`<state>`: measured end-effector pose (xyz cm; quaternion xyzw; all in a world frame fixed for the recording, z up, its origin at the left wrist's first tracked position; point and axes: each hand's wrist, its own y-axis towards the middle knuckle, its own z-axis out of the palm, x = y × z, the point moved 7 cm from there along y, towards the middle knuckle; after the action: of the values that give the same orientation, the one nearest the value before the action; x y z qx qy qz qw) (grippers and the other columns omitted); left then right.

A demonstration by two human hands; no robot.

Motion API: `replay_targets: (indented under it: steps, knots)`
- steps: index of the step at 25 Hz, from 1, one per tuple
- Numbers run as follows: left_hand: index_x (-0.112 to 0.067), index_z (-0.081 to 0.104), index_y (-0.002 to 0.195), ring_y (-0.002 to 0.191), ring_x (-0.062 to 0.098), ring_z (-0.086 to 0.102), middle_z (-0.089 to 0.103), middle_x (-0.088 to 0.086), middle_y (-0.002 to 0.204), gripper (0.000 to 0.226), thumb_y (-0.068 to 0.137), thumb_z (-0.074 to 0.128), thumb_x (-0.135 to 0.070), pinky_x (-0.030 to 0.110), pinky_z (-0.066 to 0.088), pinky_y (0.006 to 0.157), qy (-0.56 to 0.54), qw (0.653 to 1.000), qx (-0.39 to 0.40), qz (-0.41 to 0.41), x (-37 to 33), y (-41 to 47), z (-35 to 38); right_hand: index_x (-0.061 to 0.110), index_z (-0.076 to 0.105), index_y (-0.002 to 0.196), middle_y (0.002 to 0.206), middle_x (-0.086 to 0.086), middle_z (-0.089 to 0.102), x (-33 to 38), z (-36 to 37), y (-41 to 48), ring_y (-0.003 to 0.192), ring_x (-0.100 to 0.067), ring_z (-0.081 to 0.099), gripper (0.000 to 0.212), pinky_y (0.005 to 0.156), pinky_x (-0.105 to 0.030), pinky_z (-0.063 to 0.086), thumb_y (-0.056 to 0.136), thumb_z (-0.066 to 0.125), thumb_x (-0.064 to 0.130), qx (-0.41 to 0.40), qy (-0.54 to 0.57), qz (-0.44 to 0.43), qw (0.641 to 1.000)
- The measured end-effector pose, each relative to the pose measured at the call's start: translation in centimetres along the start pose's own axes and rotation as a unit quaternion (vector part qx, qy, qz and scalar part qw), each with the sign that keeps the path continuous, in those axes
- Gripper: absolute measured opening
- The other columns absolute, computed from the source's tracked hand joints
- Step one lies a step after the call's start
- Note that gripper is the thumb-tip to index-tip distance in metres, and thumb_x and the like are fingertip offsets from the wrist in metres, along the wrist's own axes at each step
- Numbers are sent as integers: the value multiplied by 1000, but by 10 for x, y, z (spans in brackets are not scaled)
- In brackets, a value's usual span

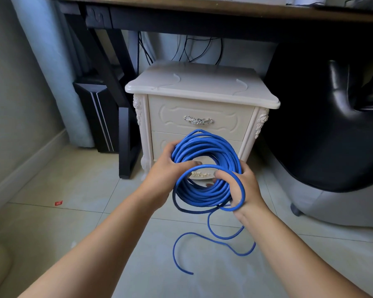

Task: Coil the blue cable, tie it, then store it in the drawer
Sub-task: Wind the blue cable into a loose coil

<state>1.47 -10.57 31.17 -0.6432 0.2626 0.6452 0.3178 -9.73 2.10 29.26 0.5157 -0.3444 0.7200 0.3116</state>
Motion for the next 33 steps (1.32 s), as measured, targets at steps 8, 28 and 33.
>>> replay_targets:
  steps: [8, 28, 33]
  knots:
    - [-23, 68, 100, 94, 8, 62, 68, -5, 95, 38, 82, 60, -55, 27, 50, 89, 149, 971, 65, 176, -36, -24, 15, 5, 59, 91, 64, -7, 48, -3, -29, 24, 54, -23, 47, 21, 59, -37, 49, 74, 59, -7, -126, -11, 14, 992]
    - [-39, 36, 147, 132, -2, 40, 43, -15, 147, 81, 77, 77, -43, 27, 30, 111, 113, 991, 7, 75, -16, 0, -8, 19, 61, 91, 74, -4, 62, 38, -26, 11, 59, -18, 58, 34, 62, -31, 50, 67, 63, -5, -51, -180, -109, 976]
    - [-39, 48, 135, 83, -10, 61, 64, -18, 110, 73, 72, 78, -16, 6, 46, 74, 334, 935, 78, 92, -5, 0, 7, 33, 60, 101, 85, 10, 67, 23, 16, -5, 79, -13, 64, 47, 72, -31, 52, 66, 67, 2, 104, -402, -162, 895]
